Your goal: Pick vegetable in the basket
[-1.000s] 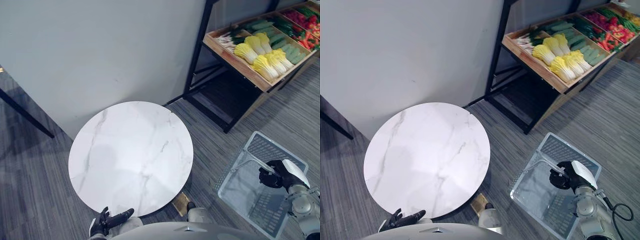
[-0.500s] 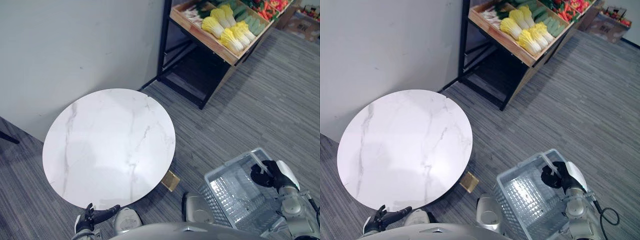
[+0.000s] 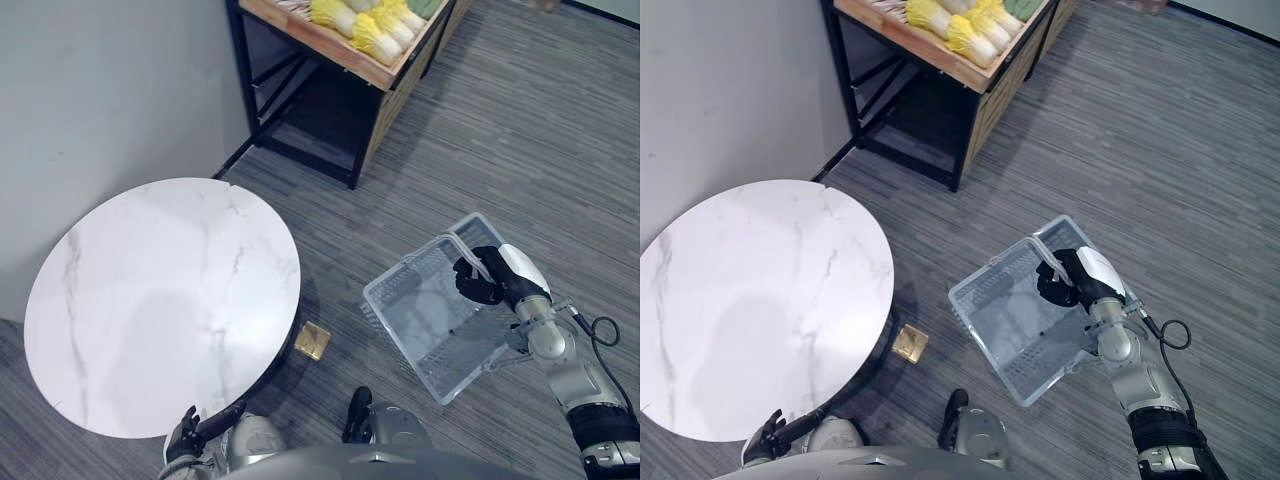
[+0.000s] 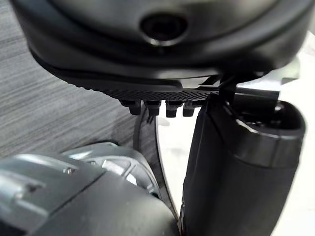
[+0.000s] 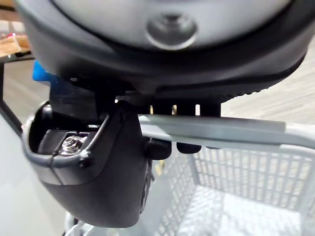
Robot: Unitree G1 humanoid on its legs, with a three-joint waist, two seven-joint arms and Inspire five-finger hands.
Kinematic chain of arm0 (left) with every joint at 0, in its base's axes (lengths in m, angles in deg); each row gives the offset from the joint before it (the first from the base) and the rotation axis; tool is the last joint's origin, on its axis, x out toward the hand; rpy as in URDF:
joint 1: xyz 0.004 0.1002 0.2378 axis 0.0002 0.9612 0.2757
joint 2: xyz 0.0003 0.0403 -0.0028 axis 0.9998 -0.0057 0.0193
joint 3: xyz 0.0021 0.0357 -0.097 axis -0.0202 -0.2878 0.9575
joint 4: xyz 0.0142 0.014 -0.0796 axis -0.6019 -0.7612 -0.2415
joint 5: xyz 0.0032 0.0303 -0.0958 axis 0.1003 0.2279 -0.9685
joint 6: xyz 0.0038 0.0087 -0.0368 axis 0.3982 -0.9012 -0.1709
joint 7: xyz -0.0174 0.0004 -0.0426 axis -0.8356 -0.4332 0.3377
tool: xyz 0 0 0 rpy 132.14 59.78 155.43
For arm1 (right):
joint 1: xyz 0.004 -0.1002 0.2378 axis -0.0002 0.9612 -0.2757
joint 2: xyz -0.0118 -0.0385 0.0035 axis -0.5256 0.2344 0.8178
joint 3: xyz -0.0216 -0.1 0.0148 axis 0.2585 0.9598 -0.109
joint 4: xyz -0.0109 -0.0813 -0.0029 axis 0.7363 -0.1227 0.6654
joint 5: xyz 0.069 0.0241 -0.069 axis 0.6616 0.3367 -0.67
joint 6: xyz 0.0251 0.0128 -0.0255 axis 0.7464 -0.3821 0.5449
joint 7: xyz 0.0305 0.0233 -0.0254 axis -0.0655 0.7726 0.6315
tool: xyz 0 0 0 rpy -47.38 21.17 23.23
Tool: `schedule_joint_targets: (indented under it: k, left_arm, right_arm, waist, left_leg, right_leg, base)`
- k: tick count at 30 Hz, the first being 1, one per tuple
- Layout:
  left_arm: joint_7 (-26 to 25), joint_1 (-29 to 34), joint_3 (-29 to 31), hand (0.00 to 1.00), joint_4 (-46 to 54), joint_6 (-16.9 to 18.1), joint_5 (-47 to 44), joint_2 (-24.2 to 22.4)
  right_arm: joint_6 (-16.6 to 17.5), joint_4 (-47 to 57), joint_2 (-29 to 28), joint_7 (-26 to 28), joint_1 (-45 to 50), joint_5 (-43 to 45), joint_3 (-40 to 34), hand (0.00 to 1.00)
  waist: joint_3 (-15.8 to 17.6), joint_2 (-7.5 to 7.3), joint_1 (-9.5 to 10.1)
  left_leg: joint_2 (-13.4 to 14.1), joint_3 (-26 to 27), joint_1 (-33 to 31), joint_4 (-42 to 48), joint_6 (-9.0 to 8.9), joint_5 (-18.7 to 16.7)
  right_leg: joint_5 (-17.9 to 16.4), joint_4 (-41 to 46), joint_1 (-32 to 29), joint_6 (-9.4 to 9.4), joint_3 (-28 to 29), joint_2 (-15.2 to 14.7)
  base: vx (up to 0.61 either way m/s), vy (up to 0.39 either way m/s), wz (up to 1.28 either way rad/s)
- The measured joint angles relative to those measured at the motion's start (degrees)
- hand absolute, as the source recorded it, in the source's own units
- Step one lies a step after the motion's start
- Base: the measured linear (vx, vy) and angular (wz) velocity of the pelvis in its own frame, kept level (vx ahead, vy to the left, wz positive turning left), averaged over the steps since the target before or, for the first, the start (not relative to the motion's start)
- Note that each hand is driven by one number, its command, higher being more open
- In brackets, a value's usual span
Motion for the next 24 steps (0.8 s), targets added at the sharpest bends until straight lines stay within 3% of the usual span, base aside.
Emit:
schedule_joint_targets:
  k: [2,3,4,6,8,9,10,12,14,16,19,24]
  left_arm:
    - [0.0,0.0,-0.1,1.0,-0.4,0.0,-0.3,-0.6]
    - [0.1,0.0,0.0,1.0,-0.3,0.0,-0.4,-0.7]
    - [0.0,0.0,-0.2,1.0,-0.3,0.0,-0.4,-0.8]
    - [0.0,0.1,-0.9,1.0,-0.3,0.1,-0.5,-1.5]
    - [0.0,0.2,-1.2,1.0,-0.3,0.2,-0.8,-2.4]
    - [0.0,0.2,-1.3,1.0,-0.2,0.3,-0.8,-2.7]
    - [0.0,0.2,-1.4,1.0,-0.4,0.3,-1.9,-2.7]
    - [0.0,0.2,-1.4,1.0,-0.3,0.3,-2.6,-2.4]
    - [0.0,0.3,-1.3,1.0,-0.3,0.2,-2.9,-2.4]
    - [0.2,0.0,-2.2,1.0,-0.2,0.2,-2.9,-2.5]
    - [1.2,-0.2,-2.5,1.0,0.3,0.2,-2.4,-3.1]
    - [1.4,-0.2,-3.2,1.0,0.8,0.2,-2.1,-3.2]
  right_arm:
    - [0.0,2.2,0.4,-0.1,1.1,0.2,-0.3,0.0]
    - [0.3,2.8,0.5,-0.5,1.8,0.2,-0.6,0.0]
    - [0.3,2.7,0.5,-0.6,1.8,0.2,-0.7,0.0]
    - [0.2,2.2,0.5,-0.6,1.7,0.2,-0.8,0.0]
    - [0.2,1.8,0.6,-0.6,1.6,-0.2,-0.5,0.0]
    - [0.2,1.7,0.7,-0.6,1.7,-0.2,-0.5,0.0]
    - [0.2,1.6,0.3,-0.7,1.4,0.1,-0.4,0.0]
    - [0.4,1.5,0.3,-0.7,1.7,0.2,0.4,0.0]
    - [0.4,1.8,0.8,-0.8,1.7,1.1,0.3,0.0]
    - [0.4,2.2,1.6,-0.8,1.8,2.3,0.1,0.0]
    - [0.4,2.2,3.2,-0.7,1.9,2.3,0.1,0.0]
    - [0.3,2.5,4.2,-0.7,4.2,2.3,-1.0,0.0]
  waist:
    - [0.0,-0.11,-1.07]
    - [0.2,-0.51,-1.13]
    - [0.4,-0.87,-1.17]
    - [0.5,0.01,-0.81]
    - [0.7,1.17,0.32]
    - [0.8,1.56,0.76]
    - [0.9,2.42,1.33]
    - [1.6,1.19,1.12]
    - [1.9,1.53,1.12]
    - [1.7,2.69,0.15]
    - [1.2,4.52,0.46]
    - [0.6,5.72,-0.01]
  left_leg:
    - [0.0,-0.3,0.8,0.1,-0.13,2.0]
    - [-0.6,-4.1,-0.1,1.3,-1.08,1.4]
    - [-2.1,-7.5,-0.3,-0.6,-2.27,-0.3]
    - [-7.2,-19.6,-1.1,-5.9,-3.16,-1.9]
    - [-12.6,-31.6,-1.6,-6.5,-2.5,-2.7]
    - [-13.6,-34.4,-1.4,-6.7,-2.62,-3.1]
    - [-14.3,-36.0,-0.9,-6.6,-1.61,-4.3]
    - [-15.8,-35.5,0.1,-5.6,-1.92,-7.3]
    - [-17.3,-36.0,0.6,-4.2,-1.07,-8.8]
    - [-18.0,-34.2,1.0,-4.2,0.09,-8.8]
    - [-19.3,-34.8,1.3,-4.3,2.06,-7.6]
    - [-19.6,-35.9,2.8,-5.0,3.01,-7.0]
  right_leg:
    - [1.6,-3.9,2.6,-0.55,0.6,1.1]
    - [2.1,-5.3,3.9,-0.87,2.1,1.1]
    - [2.2,-5.3,4.0,-0.84,2.9,0.9]
    - [2.3,-5.2,4.1,-0.71,6.0,0.5]
    - [2.1,-3.9,3.1,-0.8,10.8,0.8]
    - [2.0,-3.2,2.3,-0.84,12.4,1.3]
    - [1.6,-1.8,0.8,-0.33,14.9,2.4]
    - [1.9,-1.1,0.4,0.14,16.7,2.3]
    - [2.7,-1.0,0.5,0.87,19.2,2.4]
    - [3.7,-1.4,-0.2,2.24,21.4,2.2]
    - [4.9,-3.8,-0.3,3.52,24.3,2.0]
    - [5.4,-6.4,2.0,3.6,24.7,1.9]
  base:
    - [-0.03,-0.118,-0.15]
    - [-0.04,-0.048,-0.22]
    - [-0.05,0.011,-0.43]
    - [-0.05,0.09,-0.63]
    - [-0.08,0.201,-0.99]
    - [-0.09,0.23,-1.26]
    - [-0.09,0.206,-1.15]
    - [-0.04,0.179,-0.97]
    - [0.02,0.192,-0.76]
    - [0.05,0.191,-0.51]
    - [0.12,0.12,-0.48]
    - [0.11,0.032,-0.1]
